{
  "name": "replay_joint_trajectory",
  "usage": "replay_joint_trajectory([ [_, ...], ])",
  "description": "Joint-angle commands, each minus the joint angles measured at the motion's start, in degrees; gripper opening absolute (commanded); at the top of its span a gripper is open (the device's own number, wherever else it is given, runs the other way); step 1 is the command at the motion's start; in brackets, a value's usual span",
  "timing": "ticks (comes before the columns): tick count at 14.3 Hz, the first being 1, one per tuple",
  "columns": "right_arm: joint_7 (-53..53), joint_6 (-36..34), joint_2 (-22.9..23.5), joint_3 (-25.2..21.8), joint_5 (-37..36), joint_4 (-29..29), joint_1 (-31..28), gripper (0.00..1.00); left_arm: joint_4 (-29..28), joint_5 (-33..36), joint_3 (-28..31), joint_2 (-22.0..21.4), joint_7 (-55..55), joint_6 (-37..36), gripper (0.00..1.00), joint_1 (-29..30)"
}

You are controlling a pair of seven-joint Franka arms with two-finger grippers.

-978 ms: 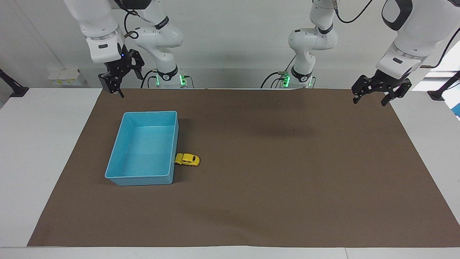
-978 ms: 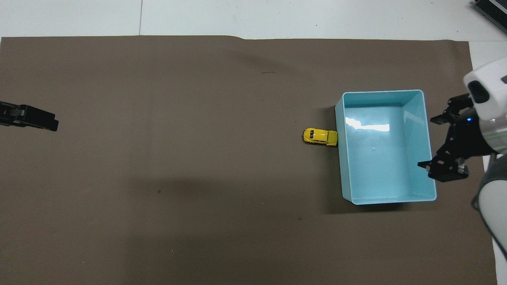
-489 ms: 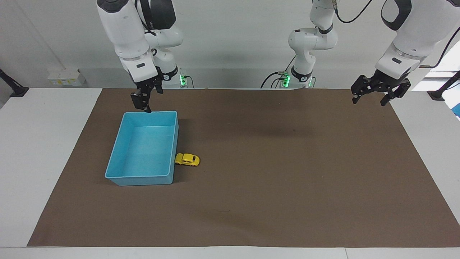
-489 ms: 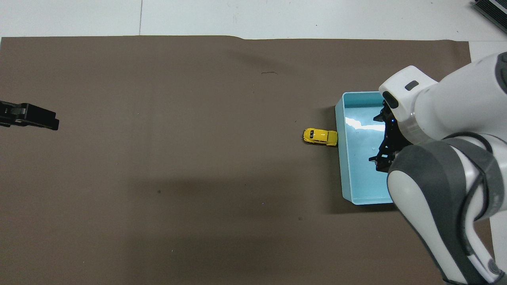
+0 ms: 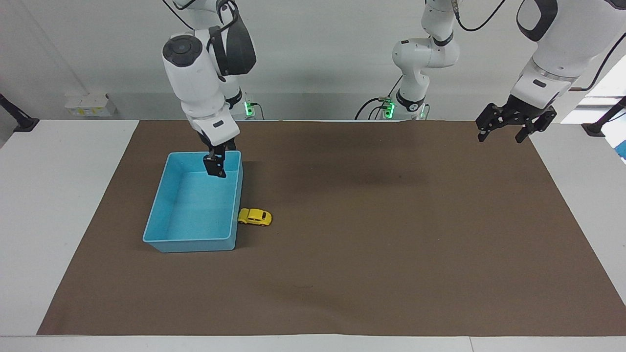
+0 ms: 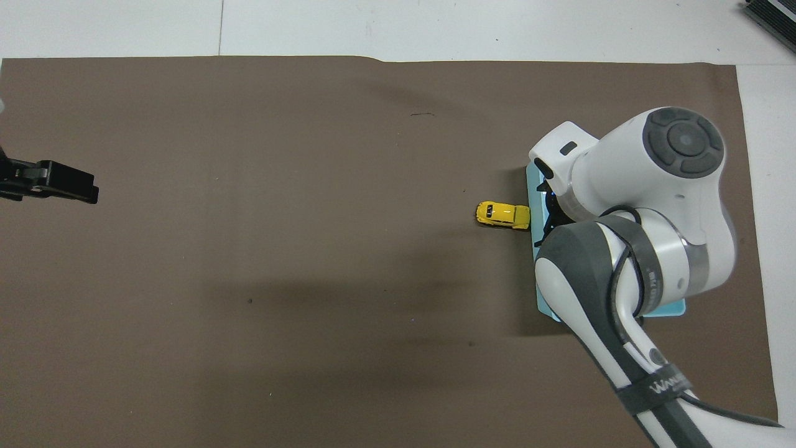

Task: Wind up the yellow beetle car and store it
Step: 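Move the right gripper over the blue box toward the car, then lower the right gripper onto the yellow car beside the box and grasp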

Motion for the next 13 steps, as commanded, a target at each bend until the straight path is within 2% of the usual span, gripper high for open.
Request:
replay_joint_trajectory([
  [1, -1.3, 4.8, 2.7, -0.1, -0.5, -1.3, 1.3, 1.0, -1.4, 0.4, 0.1, -1.5, -0.6, -0.4, 1.0, 0.8],
  [8, -1.4, 15.4, 9.2, -0.1, -4.9, -4.3, 1.5, 1.0, -1.4, 0.4, 0.2, -1.4, -0.6, -0.4, 1.0, 0.7],
  [12, -1.4, 18.1, 12.2, -0.1, -5.1, -4.5, 1.5, 1.0, -1.4, 0.4, 0.2, -1.4, -0.6, -0.4, 1.0, 0.8],
  [13, -1.4, 18.1, 12.3, -0.1, -5.1, -4.5, 1.5, 0.93, -1.4, 0.4, 0.2, -1.4, -0.6, -0.4, 1.0, 0.7],
])
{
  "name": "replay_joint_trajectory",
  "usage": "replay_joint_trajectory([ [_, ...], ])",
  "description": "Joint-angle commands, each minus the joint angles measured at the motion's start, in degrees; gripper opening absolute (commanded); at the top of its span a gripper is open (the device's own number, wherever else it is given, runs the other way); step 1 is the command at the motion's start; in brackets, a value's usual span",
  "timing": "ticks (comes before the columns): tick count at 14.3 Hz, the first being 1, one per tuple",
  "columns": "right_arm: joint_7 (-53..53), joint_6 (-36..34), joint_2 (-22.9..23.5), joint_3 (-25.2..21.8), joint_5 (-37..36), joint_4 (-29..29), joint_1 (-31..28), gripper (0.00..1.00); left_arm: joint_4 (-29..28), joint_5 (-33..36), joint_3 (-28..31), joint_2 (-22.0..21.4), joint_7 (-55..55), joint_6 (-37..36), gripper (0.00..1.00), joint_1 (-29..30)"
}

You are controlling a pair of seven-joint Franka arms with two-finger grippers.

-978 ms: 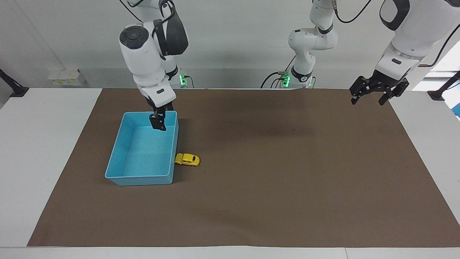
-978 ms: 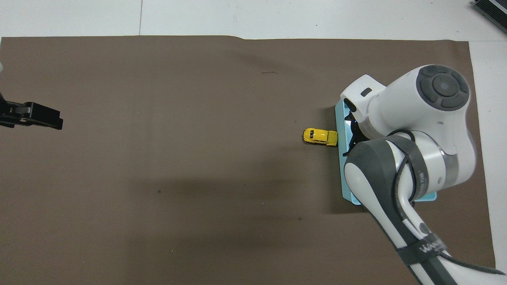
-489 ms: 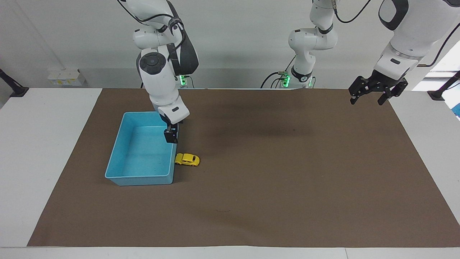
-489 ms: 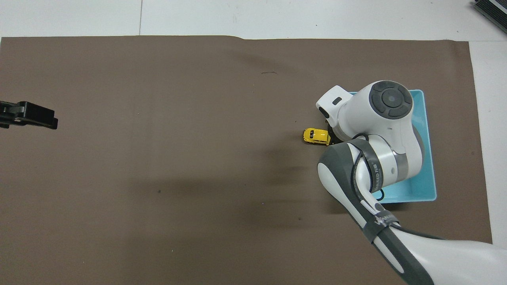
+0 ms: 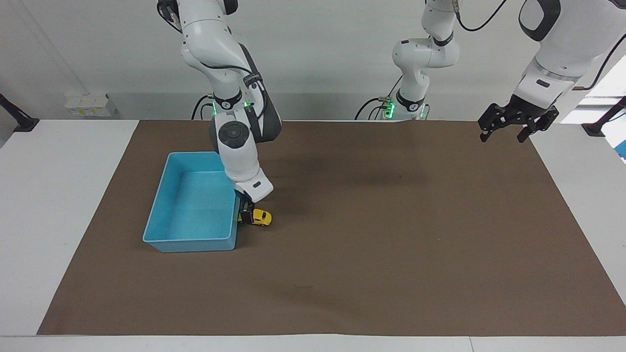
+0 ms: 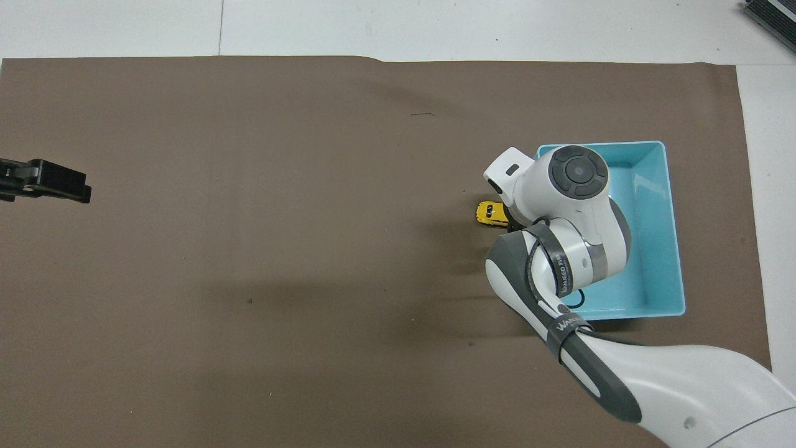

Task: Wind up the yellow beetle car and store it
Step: 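Lower the right gripper onto the yellow car beside the box and grasp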

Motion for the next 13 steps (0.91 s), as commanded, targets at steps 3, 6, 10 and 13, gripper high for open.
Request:
replay_joint_trajectory([
  [3, -2.1, 0.8, 0.1, 0.0, -0.9, -0.7, -0.1, 0.32, -1.4, 0.4, -0.4, -1.5, -0.5, -0.4, 1.0, 0.6],
  [6, -2.2, -0.5, 0.2, 0.0, -0.9, 0.0, 0.0, 0.0, -1.4, 0.4, -0.4, -1.5, -0.5, -0.4, 1.0, 0.6],
  [10, -0.4, -3.9, 1.2, 0.0, -0.8, 5.2, 3.8, 0.0, -1.4, 0.4, -0.4, -1.5, -0.5, -0.4, 1.0, 0.6],
  [13, 2.0, -4.7, 1.4, 0.0, -0.6, 6.7, 4.8, 0.0, -1.4, 0.4, -0.4, -1.5, -0.4, -0.4, 1.0, 0.6],
])
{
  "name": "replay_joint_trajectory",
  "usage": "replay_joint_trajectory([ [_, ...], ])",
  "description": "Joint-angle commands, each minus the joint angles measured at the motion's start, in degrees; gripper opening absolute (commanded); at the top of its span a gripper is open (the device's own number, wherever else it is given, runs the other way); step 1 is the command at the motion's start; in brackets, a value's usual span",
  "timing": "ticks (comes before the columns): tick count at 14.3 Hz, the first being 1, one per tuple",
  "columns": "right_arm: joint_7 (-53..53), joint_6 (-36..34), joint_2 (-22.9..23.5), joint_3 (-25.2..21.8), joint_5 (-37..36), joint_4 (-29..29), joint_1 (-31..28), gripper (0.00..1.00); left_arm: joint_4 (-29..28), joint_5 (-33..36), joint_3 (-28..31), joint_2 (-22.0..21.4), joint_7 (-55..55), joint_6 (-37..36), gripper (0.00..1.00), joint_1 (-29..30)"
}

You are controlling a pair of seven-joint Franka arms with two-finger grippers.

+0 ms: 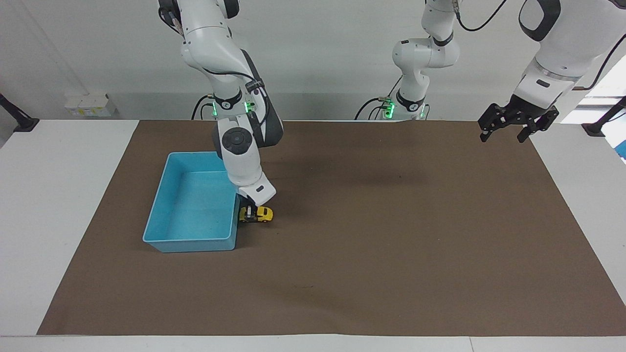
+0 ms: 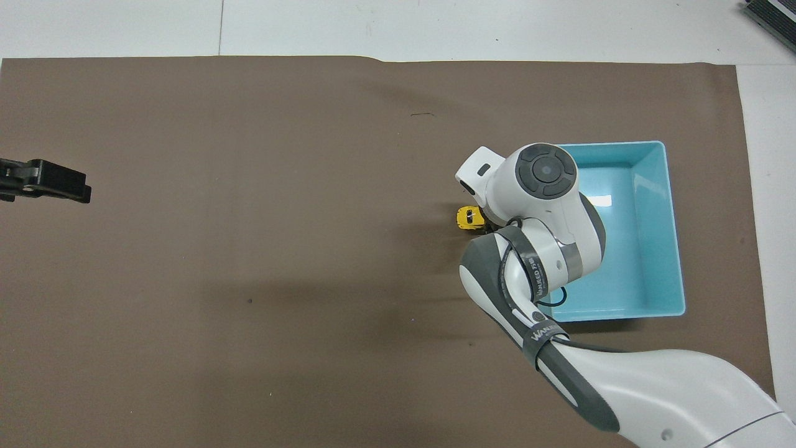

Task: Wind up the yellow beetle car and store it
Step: 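Lower the right gripper onto the yellow car beside the box and grasp, then lift the car over the box rim and lower it inside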

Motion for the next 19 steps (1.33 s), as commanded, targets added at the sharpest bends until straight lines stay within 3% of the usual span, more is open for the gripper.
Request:
replay_joint_trajectory([
  [1, 2.0, -1.5, 0.7, -0.1, -0.6, 2.0, 0.3, 0.0, -1.4, 0.4, -0.4, -1.5, -0.5, -0.4, 1.0, 0.6],
  [4, 1.8, -8.4, -0.9, -0.1, -0.2, 5.5, -0.2, 0.0, -1.4, 0.4, -0.4, -1.5, -0.5, -0.4, 1.0, 0.6],
  [8, 1.2, -16.4, -6.4, -0.2, 0.3, 7.2, -3.0, 0.0, -1.3, 0.4, -0.4, -1.5, -0.5, -0.4, 1.0, 0.6],
  [14, -10.5, -20.5, -9.6, -0.6, 0.4, 6.6, -10.3, 0.0, -1.3, 0.4, -0.4, -1.5, -0.5, -0.4, 1.0, 0.6],
  [16, -14.0, -19.8, -10.5, -0.7, 0.4, 4.6, -12.0, 0.0, -1.4, 0.4, -0.4, -1.5, -0.5, -0.4, 1.0, 0.6],
  [19, -15.9, -13.1, -15.5, -0.9, 0.2, -6.0, -14.4, 0.0, -1.4, 0.4, -0.4, -1.5, -0.5, -0.4, 1.0, 0.6],
])
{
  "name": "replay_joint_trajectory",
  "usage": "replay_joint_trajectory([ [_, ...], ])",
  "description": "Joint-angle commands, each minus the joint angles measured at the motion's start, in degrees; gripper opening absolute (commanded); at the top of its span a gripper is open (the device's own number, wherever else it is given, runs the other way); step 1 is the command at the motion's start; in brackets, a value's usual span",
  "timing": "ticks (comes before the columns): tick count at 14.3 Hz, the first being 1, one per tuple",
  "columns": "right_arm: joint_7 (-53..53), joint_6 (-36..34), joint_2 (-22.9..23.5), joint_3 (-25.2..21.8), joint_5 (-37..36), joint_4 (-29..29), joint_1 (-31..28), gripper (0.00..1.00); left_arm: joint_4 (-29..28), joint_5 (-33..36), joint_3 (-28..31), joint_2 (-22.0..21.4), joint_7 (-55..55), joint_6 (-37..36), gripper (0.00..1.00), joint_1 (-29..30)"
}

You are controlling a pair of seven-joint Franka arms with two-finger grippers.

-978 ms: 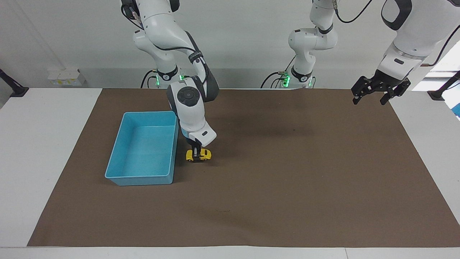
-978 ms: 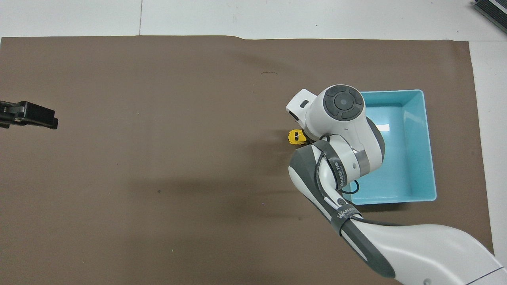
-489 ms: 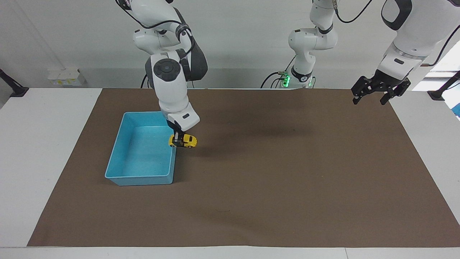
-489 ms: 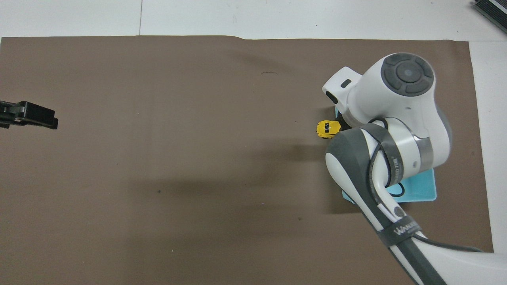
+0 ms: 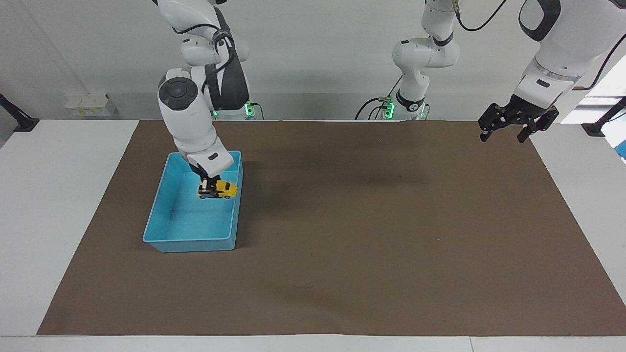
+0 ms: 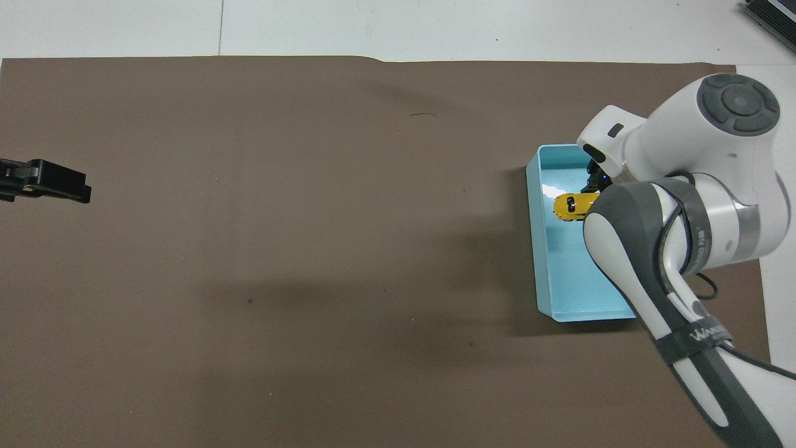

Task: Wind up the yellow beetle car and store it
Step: 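Lift the car over the box rim and lower it inside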

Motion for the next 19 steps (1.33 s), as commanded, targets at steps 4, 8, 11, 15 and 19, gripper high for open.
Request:
replay_joint_trajectory([
  [4, -6.6, 10.1, -6.4, 0.3, -0.7, -15.7, -5.4, 0.0, -1.4, 0.4, -0.4, -1.4, -0.5, -0.4, 1.0, 0.6],
  [8, -6.4, 18.5, -4.3, 0.3, -0.7, -20.1, -5.5, 0.0, -1.4, 0.4, -0.4, -1.5, -0.5, -0.4, 1.0, 0.6],
  [11, -6.3, 19.7, -3.0, 0.3, -0.7, -20.2, -5.5, 0.0, -1.4, 0.4, -0.4, -1.4, -0.5, -0.4, 1.0, 0.6],
  [15, -6.4, 23.1, -1.9, 0.3, -0.7, -22.6, -5.6, 0.0, -1.4, 0.4, -0.4, -1.4, -0.5, -0.4, 1.0, 0.6],
  [19, -6.1, 23.2, -1.0, 0.3, -0.7, -22.3, -5.0, 0.72, -1.4, 0.4, -0.4, -1.4, -0.5, -0.4, 1.0, 0.6],
])
